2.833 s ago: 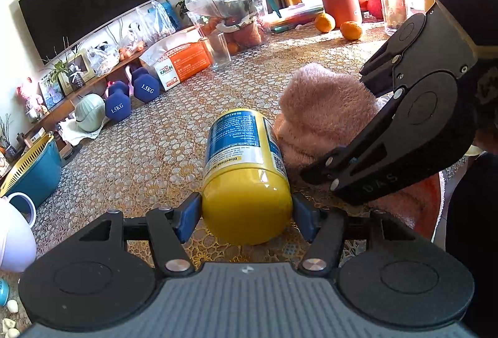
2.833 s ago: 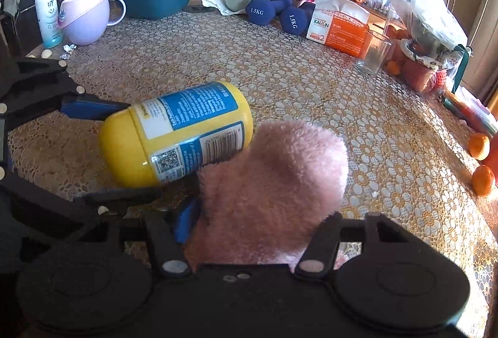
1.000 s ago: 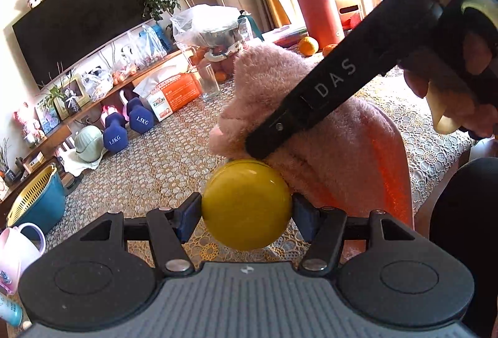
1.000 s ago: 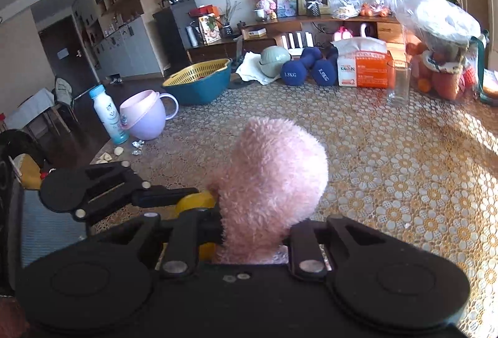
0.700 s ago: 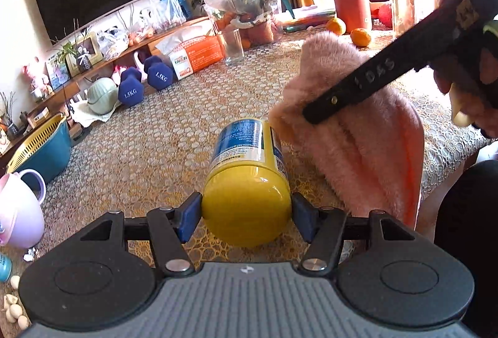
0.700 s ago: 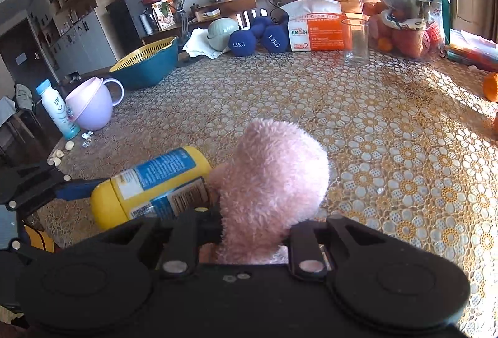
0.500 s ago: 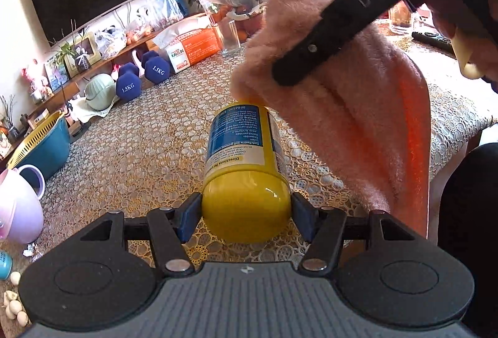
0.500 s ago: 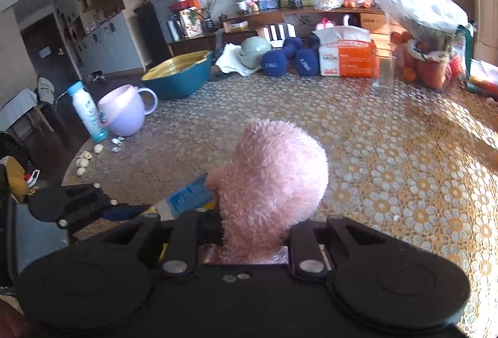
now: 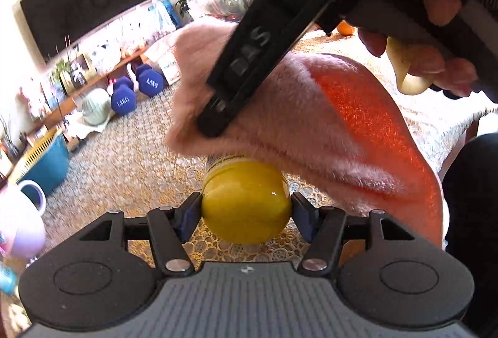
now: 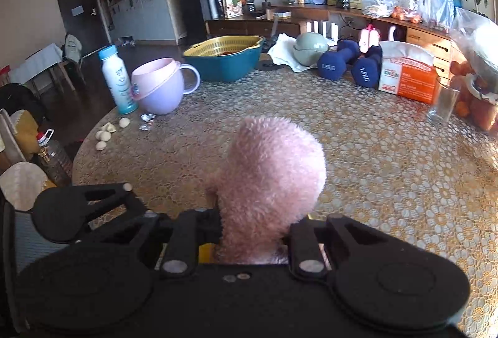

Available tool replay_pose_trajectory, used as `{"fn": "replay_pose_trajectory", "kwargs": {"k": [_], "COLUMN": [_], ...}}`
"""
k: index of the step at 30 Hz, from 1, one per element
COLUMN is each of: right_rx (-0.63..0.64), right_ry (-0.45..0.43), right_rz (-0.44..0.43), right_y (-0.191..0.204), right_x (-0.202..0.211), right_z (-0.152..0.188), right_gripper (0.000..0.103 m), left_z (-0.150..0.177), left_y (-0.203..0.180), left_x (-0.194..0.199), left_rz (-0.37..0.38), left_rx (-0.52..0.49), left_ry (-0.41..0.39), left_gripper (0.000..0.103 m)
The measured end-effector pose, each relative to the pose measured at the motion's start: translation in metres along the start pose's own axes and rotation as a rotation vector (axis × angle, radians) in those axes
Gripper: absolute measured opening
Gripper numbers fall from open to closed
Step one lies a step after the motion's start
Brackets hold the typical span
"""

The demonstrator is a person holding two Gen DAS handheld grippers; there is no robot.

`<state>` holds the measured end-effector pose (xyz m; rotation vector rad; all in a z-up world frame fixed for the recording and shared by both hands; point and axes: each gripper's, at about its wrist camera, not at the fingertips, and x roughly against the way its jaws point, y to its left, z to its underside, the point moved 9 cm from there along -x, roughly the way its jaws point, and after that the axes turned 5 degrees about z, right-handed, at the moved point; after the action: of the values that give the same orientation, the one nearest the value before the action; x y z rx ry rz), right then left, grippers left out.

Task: Clean container
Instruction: 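Rub the towel over the jar's label and lid with the right tool, then wipe the jar's side and lid again with the towel in the right tool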

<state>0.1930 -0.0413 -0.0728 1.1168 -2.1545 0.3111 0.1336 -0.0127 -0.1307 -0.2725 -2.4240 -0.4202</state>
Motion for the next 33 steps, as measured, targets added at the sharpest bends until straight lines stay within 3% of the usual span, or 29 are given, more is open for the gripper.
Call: {"fn": "replay_pose_trajectory", "kwargs": {"k": [5, 9, 14, 16, 19, 26, 33], "right_rx": [-0.057, -0.086, -0.126, -0.132, -0.161, -0.284, -0.333], "right_ry": [-0.003, -0.011, -0.017, -0.020, -0.034, -0.123, -0.249], "right_rz": [0.031, 0.041, 0.040, 0.043, 0.041, -0.023, 0.025], "right_y": [-0.023, -0.033, -0.040, -0.040, -0.042, -0.046, -0.067], "right_x": [0.001, 0.004, 0.009, 0.010, 0.016, 0.083, 0.163], "right_z": [0.004, 0.010, 0.015, 0.016, 0.018, 0.032, 0.021], "right_gripper": [0.020, 0.020, 0.020, 0.020, 0.018, 0.017, 0.017], "left_z": [0.003, 0.005, 0.005, 0.006, 0.007, -0.003, -0.017], "left_y": [0.016, 0.028, 0.037, 0.037, 0.036, 0.029, 0.021], "left_x": [0.004, 0.003, -0.009, -0.013, -0.016, -0.010, -0.006], "left_rz": [0.115, 0.213, 0.318, 0.327, 0.334, 0.239, 0.193], "left_rx": [0.164, 0.298, 0.432, 0.459, 0.480, 0.362, 0.246], "left_ry": [0.001, 0.010, 0.022, 0.035, 0.046, 0.034, 0.027], "left_gripper": [0.063, 0.079, 0.079, 0.078, 0.062, 0.062, 0.062]}}
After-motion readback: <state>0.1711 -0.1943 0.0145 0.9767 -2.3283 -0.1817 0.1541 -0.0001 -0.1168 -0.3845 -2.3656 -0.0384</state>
